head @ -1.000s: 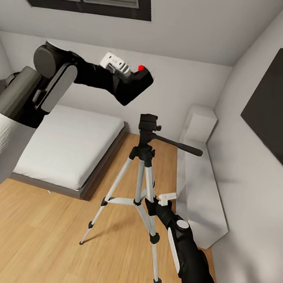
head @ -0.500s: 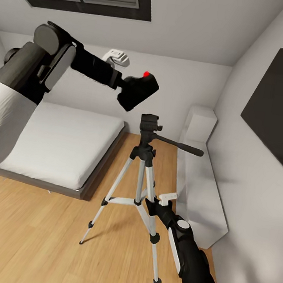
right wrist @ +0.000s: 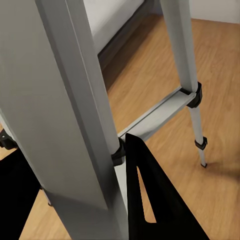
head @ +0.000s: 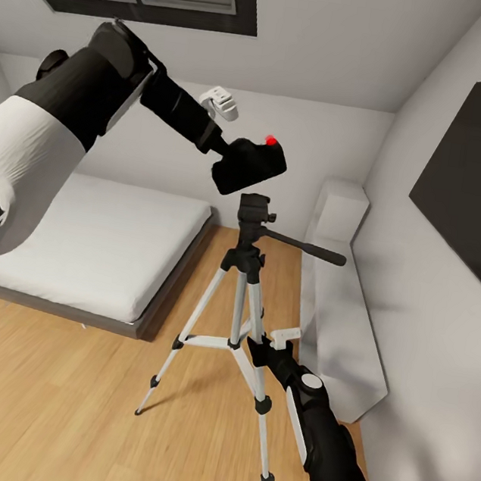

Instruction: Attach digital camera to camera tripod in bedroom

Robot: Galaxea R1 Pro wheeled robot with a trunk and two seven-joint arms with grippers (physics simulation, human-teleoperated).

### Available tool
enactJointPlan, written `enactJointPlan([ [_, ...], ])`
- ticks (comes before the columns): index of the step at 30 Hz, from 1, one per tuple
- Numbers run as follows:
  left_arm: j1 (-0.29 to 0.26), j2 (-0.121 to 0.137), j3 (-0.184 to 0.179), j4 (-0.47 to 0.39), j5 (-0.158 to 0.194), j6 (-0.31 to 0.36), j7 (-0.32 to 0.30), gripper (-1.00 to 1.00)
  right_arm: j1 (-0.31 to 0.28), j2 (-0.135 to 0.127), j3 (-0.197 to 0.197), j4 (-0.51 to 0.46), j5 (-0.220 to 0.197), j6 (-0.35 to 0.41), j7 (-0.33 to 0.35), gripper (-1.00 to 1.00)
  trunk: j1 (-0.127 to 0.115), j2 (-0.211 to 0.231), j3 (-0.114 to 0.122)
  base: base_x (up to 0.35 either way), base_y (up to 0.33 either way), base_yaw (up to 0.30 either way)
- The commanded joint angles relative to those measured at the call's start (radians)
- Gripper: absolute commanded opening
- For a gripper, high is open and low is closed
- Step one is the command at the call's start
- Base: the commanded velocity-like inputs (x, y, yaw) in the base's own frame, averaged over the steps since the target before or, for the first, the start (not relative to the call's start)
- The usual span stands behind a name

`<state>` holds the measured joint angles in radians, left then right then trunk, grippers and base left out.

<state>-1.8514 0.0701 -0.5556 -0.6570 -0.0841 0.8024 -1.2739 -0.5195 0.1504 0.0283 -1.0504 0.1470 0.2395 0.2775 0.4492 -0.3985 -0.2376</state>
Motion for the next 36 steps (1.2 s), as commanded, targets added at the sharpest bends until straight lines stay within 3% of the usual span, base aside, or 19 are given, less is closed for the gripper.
enactJointPlan([
  [1,-0.006,0.0,-0.002,0.003,-0.021,0.0,-0.03,-1.0,-0.001,0.0,-0.003,0.01,0.026,0.003,0.005,-1.0,0.001,-0.002,-0.002,0.0,0.0,0.0],
  [4,-0.017,-0.002,-0.002,0.015,-0.056,-0.016,-0.109,-1.0,-0.001,0.0,-0.003,0.01,0.026,0.003,0.005,-1.0,0.001,-0.002,-0.002,0.0,0.0,0.0],
  [10,-0.024,-0.002,-0.004,0.009,-0.077,-0.029,-0.177,-1.0,-0.001,0.0,-0.003,0.01,0.026,0.003,0.006,-1.0,0.001,-0.002,-0.002,0.0,0.0,0.0],
  [36,-0.035,-0.003,-0.001,-0.018,-0.073,-0.033,-0.195,-1.0,0.0,0.002,-0.003,0.012,0.026,0.005,0.004,-1.0,0.001,-0.002,-0.002,0.0,0.0,0.0],
])
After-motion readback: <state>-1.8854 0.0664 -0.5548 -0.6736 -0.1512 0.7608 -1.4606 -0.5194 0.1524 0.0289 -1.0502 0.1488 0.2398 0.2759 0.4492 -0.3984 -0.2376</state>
